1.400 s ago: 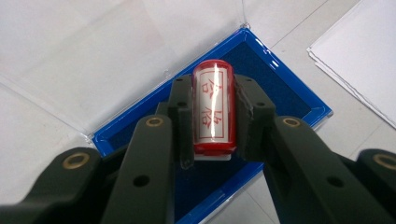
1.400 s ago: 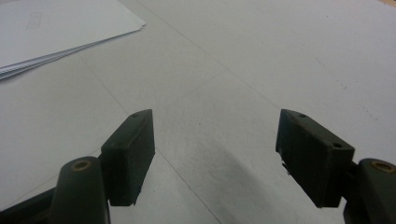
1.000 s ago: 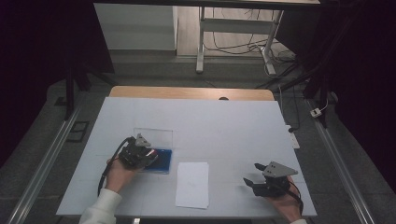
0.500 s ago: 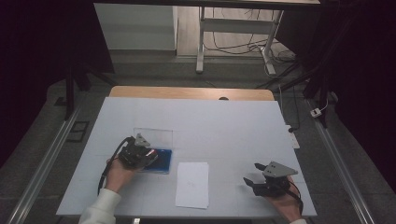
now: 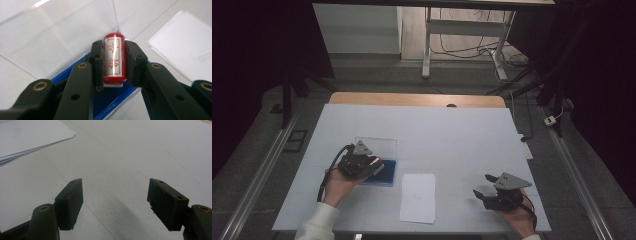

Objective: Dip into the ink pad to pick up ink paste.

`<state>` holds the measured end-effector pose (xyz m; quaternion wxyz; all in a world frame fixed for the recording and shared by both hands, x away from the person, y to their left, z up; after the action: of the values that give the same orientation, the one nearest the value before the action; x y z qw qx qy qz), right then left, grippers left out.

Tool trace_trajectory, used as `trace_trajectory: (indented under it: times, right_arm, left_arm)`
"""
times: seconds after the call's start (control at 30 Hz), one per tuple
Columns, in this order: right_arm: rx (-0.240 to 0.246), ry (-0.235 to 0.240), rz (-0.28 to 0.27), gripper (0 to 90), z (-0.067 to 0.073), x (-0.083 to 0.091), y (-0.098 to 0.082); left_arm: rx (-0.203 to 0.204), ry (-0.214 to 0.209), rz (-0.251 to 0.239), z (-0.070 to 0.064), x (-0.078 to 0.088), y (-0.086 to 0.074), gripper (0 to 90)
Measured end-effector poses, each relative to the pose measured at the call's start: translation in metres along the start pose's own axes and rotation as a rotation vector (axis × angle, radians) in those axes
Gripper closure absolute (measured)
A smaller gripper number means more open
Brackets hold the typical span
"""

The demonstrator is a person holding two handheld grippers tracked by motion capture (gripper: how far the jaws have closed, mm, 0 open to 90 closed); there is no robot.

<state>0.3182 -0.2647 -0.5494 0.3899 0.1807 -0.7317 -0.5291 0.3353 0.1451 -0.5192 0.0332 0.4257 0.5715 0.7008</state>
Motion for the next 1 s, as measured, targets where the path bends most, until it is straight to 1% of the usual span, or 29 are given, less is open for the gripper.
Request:
trace_trajectory:
  times: [0.03,0.1,0.17,0.23,0.37,0.4,0.57,0.63,0.77,0.83,1.0]
  right_arm:
    - [0.003,-0.005,0.001,28.8,0.000,0.000,0.000]
    - [0.005,0.000,0.000,28.8,0.000,0.000,0.000]
    - [0.006,0.002,0.001,28.8,0.000,0.000,0.000]
    - [0.005,0.000,-0.002,28.8,0.000,-0.001,0.000]
    - [0.006,-0.001,0.001,28.7,0.000,0.000,0.000]
    - [0.005,-0.007,0.002,28.7,0.000,0.000,0.000]
    - [0.006,-0.004,0.004,28.7,0.000,0.000,0.000]
    - [0.008,-0.006,0.005,28.7,0.000,0.000,0.000]
    - [0.006,-0.004,0.006,28.7,0.000,0.000,-0.001]
    - [0.006,-0.004,0.006,28.7,0.000,0.000,-0.001]
    - [0.007,-0.004,0.007,28.7,0.000,0.000,-0.001]
  left_arm:
    - [0.004,-0.004,-0.004,0.000,0.002,0.002,69.9]
    - [0.008,-0.013,-0.014,0.000,0.007,0.005,69.9]
    - [0.001,-0.007,-0.026,-0.001,0.012,0.009,69.9]
    - [0.002,-0.005,-0.044,-0.001,0.016,0.012,69.9]
    - [0.002,0.004,-0.063,0.001,0.024,0.017,69.8]
    - [-0.003,0.002,-0.062,0.001,0.026,0.017,69.9]
    - [-0.015,-0.006,-0.044,0.002,0.029,0.016,69.9]
    - [-0.020,0.005,-0.030,0.003,0.029,0.015,69.9]
    - [-0.020,0.011,-0.023,0.005,0.029,0.013,69.9]
    - [-0.018,0.011,-0.020,0.005,0.028,0.011,69.9]
    - [-0.017,0.016,0.006,0.006,0.018,0.004,69.9]
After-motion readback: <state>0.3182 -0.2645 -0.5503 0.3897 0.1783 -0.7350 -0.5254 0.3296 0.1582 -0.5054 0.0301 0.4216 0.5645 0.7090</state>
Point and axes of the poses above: each handheld gripper's, and its own axes: x roughly backward along the jaws, y roughly out of its top, z roughly to its left, the point moved 6 cm from there along -x, roughly forward along the jaws, and after that the axes turned 14 degrees about -z, right-handed, at the moved point
